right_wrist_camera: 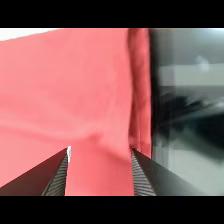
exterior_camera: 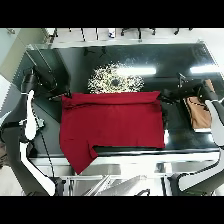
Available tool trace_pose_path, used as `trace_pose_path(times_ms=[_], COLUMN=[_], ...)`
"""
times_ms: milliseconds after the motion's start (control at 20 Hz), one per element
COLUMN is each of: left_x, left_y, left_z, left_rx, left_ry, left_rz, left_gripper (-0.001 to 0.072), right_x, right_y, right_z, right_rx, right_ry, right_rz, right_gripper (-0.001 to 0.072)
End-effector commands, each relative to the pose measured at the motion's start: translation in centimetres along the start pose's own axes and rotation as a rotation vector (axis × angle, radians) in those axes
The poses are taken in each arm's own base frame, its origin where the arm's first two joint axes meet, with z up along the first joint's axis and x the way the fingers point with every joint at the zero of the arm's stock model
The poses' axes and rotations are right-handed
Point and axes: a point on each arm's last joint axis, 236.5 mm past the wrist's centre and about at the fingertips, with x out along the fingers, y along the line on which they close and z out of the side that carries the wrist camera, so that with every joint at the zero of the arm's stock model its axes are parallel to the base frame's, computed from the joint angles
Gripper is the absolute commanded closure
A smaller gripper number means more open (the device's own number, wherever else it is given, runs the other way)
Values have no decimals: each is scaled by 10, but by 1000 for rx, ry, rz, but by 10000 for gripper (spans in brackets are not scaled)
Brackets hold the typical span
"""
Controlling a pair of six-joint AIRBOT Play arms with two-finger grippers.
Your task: Fold the shirts.
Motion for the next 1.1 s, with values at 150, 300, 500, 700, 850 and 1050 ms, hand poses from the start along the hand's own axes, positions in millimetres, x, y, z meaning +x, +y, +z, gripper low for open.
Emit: trace_pose_path(times_ms=[150, 300, 500, 700, 850, 1050], left_x=[-49, -17, 29, 57, 61, 70], left_y=[12, 22, 17, 23, 13, 4], left_z=[-95, -189, -307, -349, -332, -312], left_rx=[-89, -170, -326, -390, -413, -456], left_ry=[150, 168, 196, 146, 40, 5], left_rz=[3, -11, -126, -146, -207, -279], left_gripper=[9, 9, 9, 9, 11, 135], right_x=[-94, -106, -102, -82, -77, -71], right_y=[-2, -27, -62, -63, -63, -61], right_z=[-39, -90, -116, -140, -149, -158], right_rx=[10, 71, 260, 356, 366, 382], right_ry=[29, 25, -128, -104, -83, -56], right_rz=[47, 43, 30, 73, 76, 89], right_gripper=[277, 277, 160, 161, 161, 160])
